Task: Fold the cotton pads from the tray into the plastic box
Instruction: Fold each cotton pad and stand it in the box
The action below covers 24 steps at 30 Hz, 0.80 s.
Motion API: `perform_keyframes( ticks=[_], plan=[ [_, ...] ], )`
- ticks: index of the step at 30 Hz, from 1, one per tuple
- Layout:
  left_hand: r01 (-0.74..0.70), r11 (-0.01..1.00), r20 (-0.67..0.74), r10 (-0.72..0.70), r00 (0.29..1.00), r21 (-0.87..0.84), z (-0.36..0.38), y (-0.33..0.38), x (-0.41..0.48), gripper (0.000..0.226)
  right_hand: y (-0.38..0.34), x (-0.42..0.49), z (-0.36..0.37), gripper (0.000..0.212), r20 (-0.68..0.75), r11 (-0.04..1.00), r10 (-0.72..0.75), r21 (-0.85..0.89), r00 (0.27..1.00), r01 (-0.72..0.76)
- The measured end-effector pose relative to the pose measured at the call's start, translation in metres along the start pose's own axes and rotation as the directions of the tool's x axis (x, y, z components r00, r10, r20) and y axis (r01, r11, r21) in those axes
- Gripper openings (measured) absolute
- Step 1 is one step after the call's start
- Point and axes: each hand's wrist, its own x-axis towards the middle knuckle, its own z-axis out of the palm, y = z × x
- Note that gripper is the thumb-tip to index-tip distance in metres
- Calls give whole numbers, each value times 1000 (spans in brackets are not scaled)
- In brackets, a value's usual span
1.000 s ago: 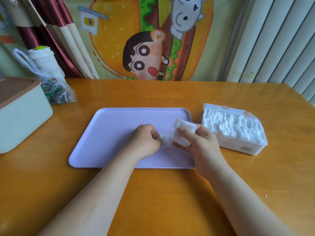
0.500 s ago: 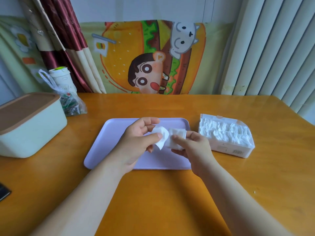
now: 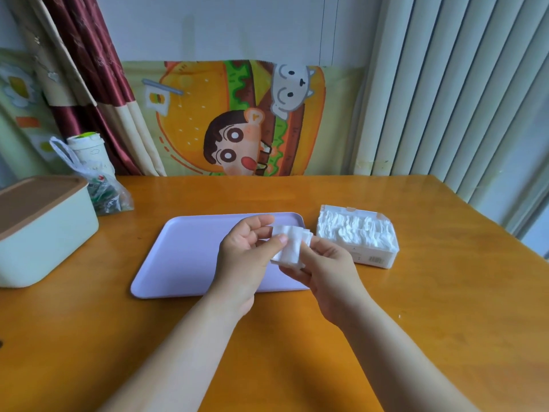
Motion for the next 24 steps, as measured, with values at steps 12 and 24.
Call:
perform_keyframes(
  ticks=[12,24],
  plan=[
    [-34,998,38,33,999,47,19,-3,-6,31,-10,-7,-16,23,-19,999,-16,-35,1000,15],
    [144,934,224,-225,948,327,42,-5,7,34,-25,-11,-59,30,-19,994,-4,-112,1000,2]
  ],
)
